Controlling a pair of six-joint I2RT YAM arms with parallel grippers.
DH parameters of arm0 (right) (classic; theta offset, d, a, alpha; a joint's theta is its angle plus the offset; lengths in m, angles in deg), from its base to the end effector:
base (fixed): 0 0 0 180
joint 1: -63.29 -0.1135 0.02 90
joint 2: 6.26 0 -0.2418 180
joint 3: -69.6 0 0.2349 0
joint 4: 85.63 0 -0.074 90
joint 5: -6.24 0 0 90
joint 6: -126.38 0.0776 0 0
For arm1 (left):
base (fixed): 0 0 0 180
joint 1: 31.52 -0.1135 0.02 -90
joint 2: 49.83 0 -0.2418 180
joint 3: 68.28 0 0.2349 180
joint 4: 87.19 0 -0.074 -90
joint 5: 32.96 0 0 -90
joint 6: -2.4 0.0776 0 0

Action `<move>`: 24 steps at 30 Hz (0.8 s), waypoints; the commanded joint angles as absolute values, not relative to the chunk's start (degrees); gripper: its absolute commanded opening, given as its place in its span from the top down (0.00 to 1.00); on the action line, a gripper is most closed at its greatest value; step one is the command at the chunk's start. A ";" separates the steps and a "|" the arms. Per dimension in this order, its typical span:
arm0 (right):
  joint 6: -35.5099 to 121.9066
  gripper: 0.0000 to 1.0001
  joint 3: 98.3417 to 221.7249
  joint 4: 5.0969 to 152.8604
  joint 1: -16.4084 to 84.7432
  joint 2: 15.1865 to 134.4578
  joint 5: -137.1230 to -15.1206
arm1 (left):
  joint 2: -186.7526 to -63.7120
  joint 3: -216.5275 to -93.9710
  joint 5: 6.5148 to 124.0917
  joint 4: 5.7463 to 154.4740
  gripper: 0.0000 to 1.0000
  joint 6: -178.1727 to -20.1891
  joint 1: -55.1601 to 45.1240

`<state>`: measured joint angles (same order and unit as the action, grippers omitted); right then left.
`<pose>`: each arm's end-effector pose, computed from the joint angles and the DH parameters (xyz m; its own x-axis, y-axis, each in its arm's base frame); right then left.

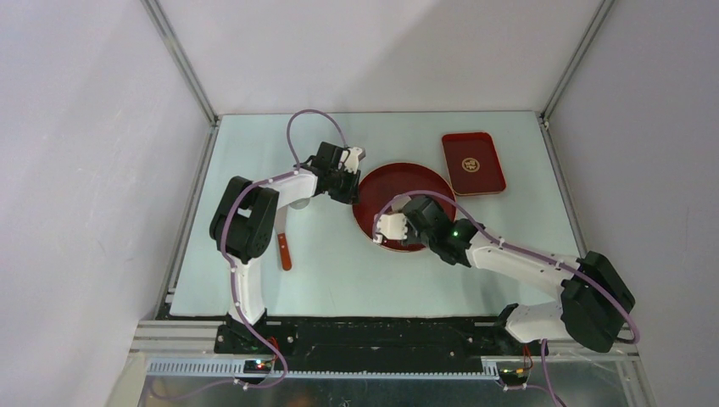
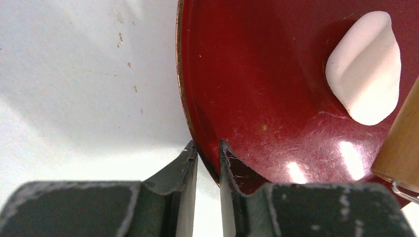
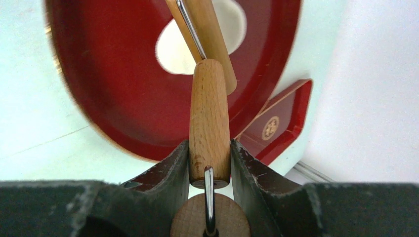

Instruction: Roll out the dumpling wrappers from the dough

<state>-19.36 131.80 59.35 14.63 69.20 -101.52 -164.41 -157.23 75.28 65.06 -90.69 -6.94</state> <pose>0.2069 0.1994 0.1833 0.2026 -0.9613 -0.1865 -0.7345 -0.0232 -0.6782 0.3723 -0.1970 0.1132 -0.7593 0.2910 -0.5821 0.5247 0.8029 -0.2830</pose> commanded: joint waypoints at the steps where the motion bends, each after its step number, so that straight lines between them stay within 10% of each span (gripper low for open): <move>1: -20.33 1.00 132.37 72.35 15.69 67.67 -105.51 | -165.14 -157.73 75.07 64.29 0.76 -90.05 -7.12; 24: -17.79 1.00 129.38 55.48 11.87 75.67 -100.28 | -165.12 -157.70 75.31 64.28 0.76 -89.99 -7.09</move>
<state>-20.56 131.34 64.39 12.88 76.85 -105.74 -164.41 -157.23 75.30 65.06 -90.69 -6.94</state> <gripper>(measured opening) 0.372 0.243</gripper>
